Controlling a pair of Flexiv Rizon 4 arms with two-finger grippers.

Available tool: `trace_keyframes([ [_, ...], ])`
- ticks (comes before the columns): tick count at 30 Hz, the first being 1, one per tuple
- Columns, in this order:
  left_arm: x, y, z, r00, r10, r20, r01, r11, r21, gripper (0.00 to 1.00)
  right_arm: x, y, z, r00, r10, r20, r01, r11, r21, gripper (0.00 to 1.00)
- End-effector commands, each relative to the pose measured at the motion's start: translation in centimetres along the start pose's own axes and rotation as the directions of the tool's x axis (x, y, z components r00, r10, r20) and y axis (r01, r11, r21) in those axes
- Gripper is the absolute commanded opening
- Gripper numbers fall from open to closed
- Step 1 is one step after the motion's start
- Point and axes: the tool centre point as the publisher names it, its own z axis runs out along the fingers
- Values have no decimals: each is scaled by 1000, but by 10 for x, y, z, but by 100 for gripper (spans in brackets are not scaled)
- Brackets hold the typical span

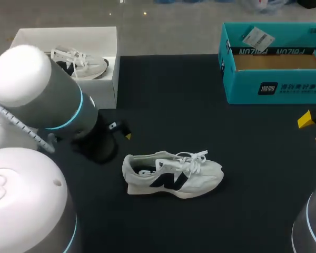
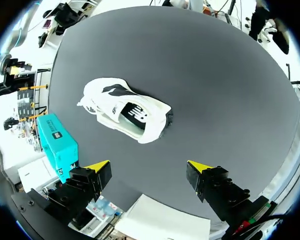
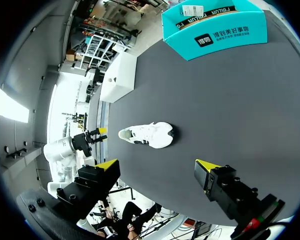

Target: Take the shoe out of the shoebox, open the shoe tongue, remove and reinsert the insole, then place the shoe into the shoebox

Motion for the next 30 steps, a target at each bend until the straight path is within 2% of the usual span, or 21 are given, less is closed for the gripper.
trace_keyframes([
  [1,23,11,10,866,-296,402,222,949,222,100,0,-2,1,1000,1,0,-1,1000,-3,100],
  [4,30,17,9,818,-404,408,299,906,298,100,0,-2,1,1000,1,0,-1,1000,-3,100],
  [8,35,27,2,767,-477,429,347,871,348,100,0,-2,1,1000,1,0,-1,1000,-3,100],
  [12,39,35,-2,705,-580,408,408,802,437,100,0,-2,1,1000,1,0,-1,1000,-3,100],
  [14,39,35,-2,698,-598,394,406,783,471,100,0,-2,1,1000,1,0,-1,1000,-3,100],
  [20,38,36,-6,719,-602,347,393,764,511,100,0,-2,1,1000,1,0,-1,1000,-3,100],
  [25,37,38,-11,703,-634,321,397,725,562,100,0,-2,1,1000,1,0,-1,1000,-3,100],
  [30,33,41,-23,724,-614,313,385,737,555,100,0,-2,1,1000,1,0,-1,1000,-3,100],
])
